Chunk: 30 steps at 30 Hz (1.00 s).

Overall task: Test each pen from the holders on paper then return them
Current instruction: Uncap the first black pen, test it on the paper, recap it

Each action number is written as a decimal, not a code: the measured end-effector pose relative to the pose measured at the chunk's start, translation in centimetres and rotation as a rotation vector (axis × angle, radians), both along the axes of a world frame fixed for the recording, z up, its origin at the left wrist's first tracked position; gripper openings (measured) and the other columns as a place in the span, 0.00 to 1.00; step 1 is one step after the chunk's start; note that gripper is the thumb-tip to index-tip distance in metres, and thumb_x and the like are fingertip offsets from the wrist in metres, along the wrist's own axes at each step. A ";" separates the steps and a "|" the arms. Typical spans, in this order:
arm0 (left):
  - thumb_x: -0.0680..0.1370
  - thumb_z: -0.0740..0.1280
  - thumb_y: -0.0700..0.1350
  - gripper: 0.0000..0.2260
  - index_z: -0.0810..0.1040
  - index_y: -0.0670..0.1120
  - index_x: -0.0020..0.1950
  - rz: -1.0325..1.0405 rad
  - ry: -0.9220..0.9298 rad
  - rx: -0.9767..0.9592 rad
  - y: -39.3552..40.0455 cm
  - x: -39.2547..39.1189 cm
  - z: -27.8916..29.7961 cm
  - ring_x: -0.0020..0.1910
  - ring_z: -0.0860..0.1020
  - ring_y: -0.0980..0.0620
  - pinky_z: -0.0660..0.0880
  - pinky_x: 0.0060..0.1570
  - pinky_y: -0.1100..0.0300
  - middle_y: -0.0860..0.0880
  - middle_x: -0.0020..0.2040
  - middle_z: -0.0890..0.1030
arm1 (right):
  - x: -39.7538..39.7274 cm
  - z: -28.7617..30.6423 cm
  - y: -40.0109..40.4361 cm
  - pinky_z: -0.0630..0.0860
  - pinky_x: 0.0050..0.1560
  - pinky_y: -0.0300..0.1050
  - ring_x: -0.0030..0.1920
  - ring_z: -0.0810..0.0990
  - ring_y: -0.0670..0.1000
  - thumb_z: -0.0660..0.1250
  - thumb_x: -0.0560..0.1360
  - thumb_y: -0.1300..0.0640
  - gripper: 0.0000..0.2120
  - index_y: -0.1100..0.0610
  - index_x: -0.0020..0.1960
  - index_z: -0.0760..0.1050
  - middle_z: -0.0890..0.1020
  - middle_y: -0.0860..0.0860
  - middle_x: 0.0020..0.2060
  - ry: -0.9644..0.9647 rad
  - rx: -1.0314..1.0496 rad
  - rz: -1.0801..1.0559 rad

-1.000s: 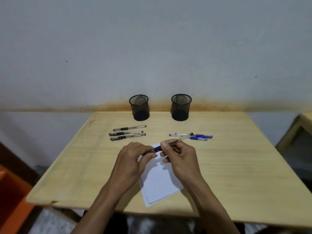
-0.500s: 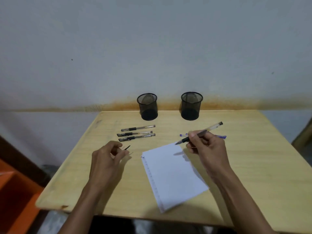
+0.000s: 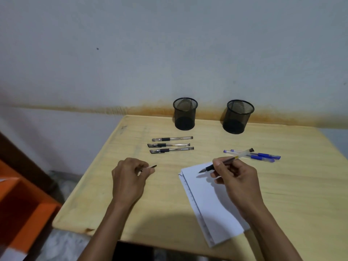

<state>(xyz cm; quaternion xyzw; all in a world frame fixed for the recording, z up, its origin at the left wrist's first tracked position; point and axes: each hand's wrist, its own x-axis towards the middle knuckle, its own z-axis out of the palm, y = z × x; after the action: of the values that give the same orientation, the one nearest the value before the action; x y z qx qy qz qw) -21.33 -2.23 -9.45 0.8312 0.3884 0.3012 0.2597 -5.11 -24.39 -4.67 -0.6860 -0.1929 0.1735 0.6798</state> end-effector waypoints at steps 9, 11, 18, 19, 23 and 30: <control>0.69 0.76 0.61 0.17 0.83 0.54 0.53 0.000 0.032 -0.016 -0.5 0.1 -0.2 0.54 0.76 0.52 0.74 0.58 0.44 0.57 0.50 0.82 | -0.5 -0.6 1.0 0.84 0.42 0.46 0.39 0.88 0.53 0.70 0.79 0.61 0.05 0.63 0.49 0.82 0.88 0.55 0.36 0.041 0.010 -0.051; 0.70 0.74 0.62 0.21 0.82 0.52 0.57 0.009 0.029 0.085 -1.3 0.2 0.1 0.57 0.75 0.51 0.70 0.60 0.47 0.54 0.54 0.81 | -0.6 -0.4 1.0 0.85 0.42 0.46 0.40 0.88 0.52 0.70 0.79 0.63 0.04 0.65 0.50 0.80 0.88 0.56 0.38 0.042 0.031 -0.042; 0.74 0.69 0.62 0.25 0.81 0.45 0.62 -0.332 -0.006 0.277 -6.4 3.5 -0.8 0.61 0.76 0.49 0.73 0.59 0.52 0.48 0.60 0.81 | 0.0 -1.3 2.3 0.84 0.43 0.44 0.40 0.87 0.48 0.74 0.74 0.66 0.05 0.59 0.46 0.80 0.87 0.51 0.37 -0.096 -0.060 -0.029; 0.74 0.69 0.63 0.26 0.81 0.44 0.63 -0.353 0.008 0.260 -6.6 3.7 -1.5 0.63 0.76 0.48 0.73 0.61 0.50 0.47 0.62 0.80 | 0.0 -1.7 2.5 0.84 0.44 0.44 0.40 0.87 0.48 0.73 0.75 0.67 0.05 0.58 0.46 0.81 0.87 0.50 0.37 -0.093 -0.068 -0.021; 0.74 0.70 0.63 0.27 0.82 0.43 0.62 -0.429 0.091 0.289 -6.8 3.4 -2.4 0.66 0.75 0.43 0.73 0.63 0.47 0.44 0.65 0.79 | -0.1 -3.2 1.9 0.83 0.44 0.44 0.40 0.87 0.51 0.72 0.74 0.71 0.06 0.62 0.43 0.81 0.87 0.53 0.38 -0.097 -0.084 0.050; 0.72 0.62 0.72 0.32 0.80 0.51 0.63 -0.446 0.267 0.219 -7.0 3.4 -0.9 0.69 0.73 0.48 0.70 0.67 0.48 0.49 0.68 0.77 | 0.6 -3.3 0.5 0.81 0.41 0.38 0.39 0.86 0.48 0.75 0.71 0.70 0.08 0.58 0.42 0.82 0.87 0.50 0.39 -0.165 -0.119 0.099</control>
<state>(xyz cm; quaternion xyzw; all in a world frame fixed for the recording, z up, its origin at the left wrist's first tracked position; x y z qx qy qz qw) -17.90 -9.24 -10.39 0.9516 0.1918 0.1646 0.1750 -4.54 -23.86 -7.96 -0.7268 -0.2712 0.1610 0.6102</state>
